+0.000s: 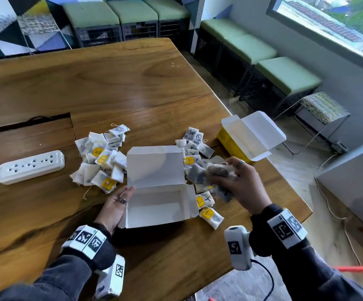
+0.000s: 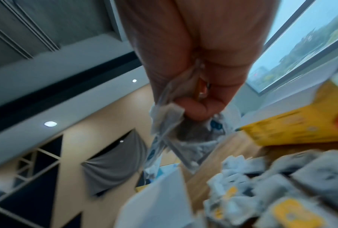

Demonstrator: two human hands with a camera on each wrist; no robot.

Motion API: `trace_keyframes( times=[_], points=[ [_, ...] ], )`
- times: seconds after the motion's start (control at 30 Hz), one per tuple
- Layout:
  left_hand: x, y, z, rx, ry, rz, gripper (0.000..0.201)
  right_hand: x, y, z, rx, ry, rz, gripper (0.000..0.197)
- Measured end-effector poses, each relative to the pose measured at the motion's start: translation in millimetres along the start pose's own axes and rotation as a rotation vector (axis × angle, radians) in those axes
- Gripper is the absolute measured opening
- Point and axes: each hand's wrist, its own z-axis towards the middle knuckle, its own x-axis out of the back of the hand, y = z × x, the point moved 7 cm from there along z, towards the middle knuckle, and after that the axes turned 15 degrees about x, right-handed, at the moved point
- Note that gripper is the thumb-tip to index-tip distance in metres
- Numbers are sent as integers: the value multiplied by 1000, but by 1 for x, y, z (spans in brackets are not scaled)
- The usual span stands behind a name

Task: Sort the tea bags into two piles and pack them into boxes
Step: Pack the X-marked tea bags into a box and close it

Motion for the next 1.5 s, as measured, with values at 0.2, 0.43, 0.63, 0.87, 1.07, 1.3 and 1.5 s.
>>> trace_keyframes(
  times=[0.2, 0.43, 0.63, 0.87, 1.07, 1.3, 1.5],
  points=[
    [-6, 10, -15, 2, -24, -17, 14, -114, -22, 5, -55, -430, 206, 28],
    [-10, 9, -14, 23, 4, -16, 15, -159, 12, -7, -92, -627, -267, 31],
    [-8, 4, -10, 25, 5, -26, 12, -150, 3, -9, 72, -646, -594, 30],
    [-10, 7, -13, -29, -9, -8, 16, -128, -3, -19, 223, -799, -637, 27],
    [-8, 5, -11, -36, 2, 8, 15, -125, -1, -30, 351, -879, -775, 35],
    [-10, 7, -14, -38, -3, 13, 14, -17, 88, 19, -343, -108, -547, 49],
    [-11, 7, -15, -34, -8, -5, 14, -31, 128, 19, -431, -233, -487, 83]
  ],
)
